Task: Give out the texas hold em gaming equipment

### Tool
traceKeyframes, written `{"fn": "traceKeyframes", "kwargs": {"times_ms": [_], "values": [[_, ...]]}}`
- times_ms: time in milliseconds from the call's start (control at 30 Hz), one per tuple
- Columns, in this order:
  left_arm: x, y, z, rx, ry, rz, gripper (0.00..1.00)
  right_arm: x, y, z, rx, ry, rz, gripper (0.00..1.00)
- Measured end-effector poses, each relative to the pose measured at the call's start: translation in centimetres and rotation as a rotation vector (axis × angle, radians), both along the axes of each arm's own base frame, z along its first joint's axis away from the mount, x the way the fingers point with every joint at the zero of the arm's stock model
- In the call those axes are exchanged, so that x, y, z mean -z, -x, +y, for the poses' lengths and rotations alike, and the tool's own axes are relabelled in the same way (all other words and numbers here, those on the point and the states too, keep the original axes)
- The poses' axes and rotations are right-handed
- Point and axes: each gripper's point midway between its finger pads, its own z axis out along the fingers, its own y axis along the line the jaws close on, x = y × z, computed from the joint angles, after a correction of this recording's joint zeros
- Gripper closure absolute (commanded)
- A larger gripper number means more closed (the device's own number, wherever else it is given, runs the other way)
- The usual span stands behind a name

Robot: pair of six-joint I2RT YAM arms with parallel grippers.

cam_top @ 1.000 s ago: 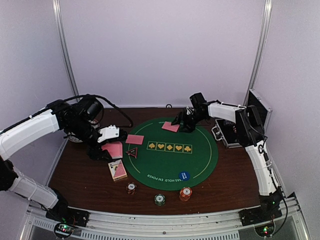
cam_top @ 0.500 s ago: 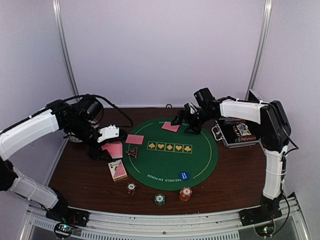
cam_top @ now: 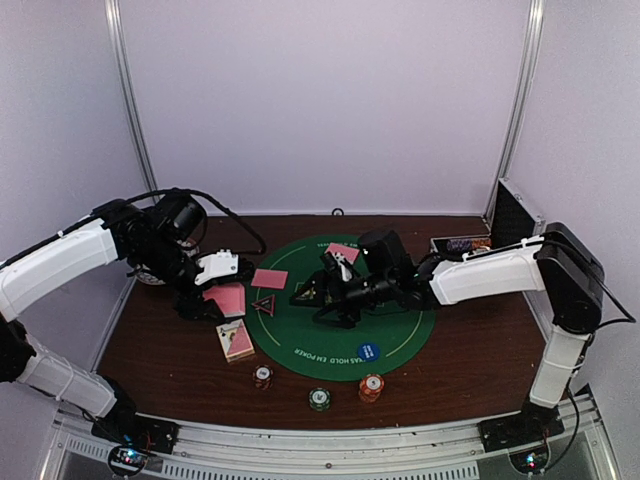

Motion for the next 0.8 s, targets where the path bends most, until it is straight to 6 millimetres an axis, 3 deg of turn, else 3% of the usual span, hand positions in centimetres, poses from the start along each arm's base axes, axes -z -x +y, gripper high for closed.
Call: {"fn": "traceKeyframes", "kwargs": {"times_ms": [200, 400, 533, 800], "values": [[0.0, 0.1, -0.1, -0.005, 0.007, 0.008, 1.0, -3.2, 3.0, 3.5, -0.065, -0.112, -0.026, 0.03], [-0.1, 0.2, -0.2, -0.006, 0.013, 0.014, 1.0, -5.7, 3.7, 7.1, -0.108, -0.207, -0.054, 0.03], [-0.1, 0.2, -0.2, -0.005, 0.016, 0.016, 1.0, -5.9, 4.0, 8.9, -0.126, -0.24, -0.052, 0.03], [-0.1, 0.2, -0.3, -0.006, 0.019, 0.019, 1.0, -4.5, 4.3, 11.0, -0.147, -0.241, -0.019, 0.05]]}}
